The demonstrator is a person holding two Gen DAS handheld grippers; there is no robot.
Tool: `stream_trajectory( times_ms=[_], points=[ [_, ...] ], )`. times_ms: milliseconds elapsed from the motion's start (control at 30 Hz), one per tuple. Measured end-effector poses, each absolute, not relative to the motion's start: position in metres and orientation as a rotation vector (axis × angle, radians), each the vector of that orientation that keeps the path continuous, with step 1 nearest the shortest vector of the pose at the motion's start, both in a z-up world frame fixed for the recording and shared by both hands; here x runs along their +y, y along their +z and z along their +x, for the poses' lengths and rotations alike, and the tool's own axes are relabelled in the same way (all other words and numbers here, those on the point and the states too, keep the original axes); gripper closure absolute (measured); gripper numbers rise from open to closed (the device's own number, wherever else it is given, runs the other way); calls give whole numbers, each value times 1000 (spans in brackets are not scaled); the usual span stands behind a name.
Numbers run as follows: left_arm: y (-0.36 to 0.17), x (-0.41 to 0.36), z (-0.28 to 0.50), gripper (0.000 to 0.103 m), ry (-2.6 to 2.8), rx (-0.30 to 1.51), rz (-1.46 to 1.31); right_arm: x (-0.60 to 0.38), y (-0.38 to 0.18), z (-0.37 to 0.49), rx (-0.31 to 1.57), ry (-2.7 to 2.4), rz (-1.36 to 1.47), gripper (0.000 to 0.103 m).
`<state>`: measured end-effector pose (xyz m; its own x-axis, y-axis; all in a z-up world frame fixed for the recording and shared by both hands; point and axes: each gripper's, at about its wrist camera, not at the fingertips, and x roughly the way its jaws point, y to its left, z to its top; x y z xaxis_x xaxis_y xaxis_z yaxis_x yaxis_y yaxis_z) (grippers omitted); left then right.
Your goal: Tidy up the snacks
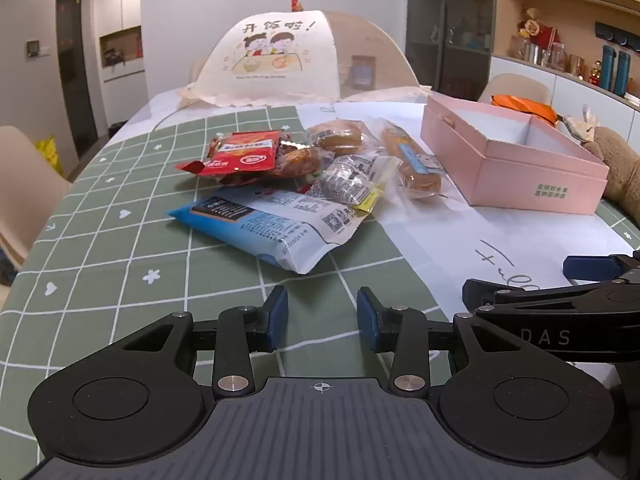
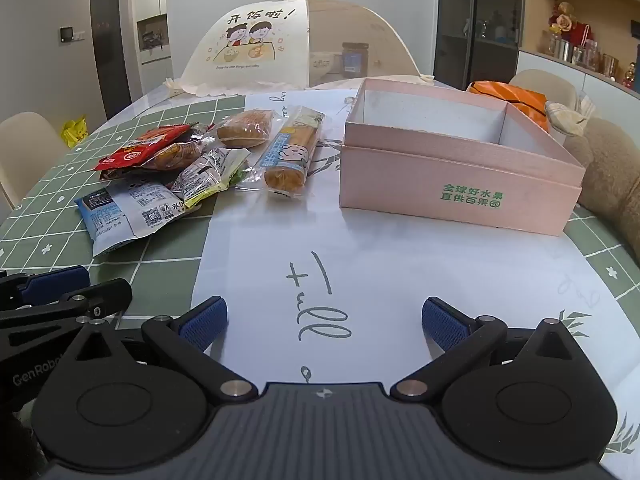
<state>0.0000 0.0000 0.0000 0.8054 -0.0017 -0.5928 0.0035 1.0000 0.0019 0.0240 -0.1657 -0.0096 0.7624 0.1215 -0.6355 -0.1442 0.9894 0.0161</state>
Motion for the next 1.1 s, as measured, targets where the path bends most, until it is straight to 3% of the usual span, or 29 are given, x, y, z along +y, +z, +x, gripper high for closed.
stream_trajectory(
  times_ms=[1100],
  points=[
    [0, 0, 0, 61, -2, 634, 5, -169, -7, 24, 686, 127, -24, 0]
  ],
)
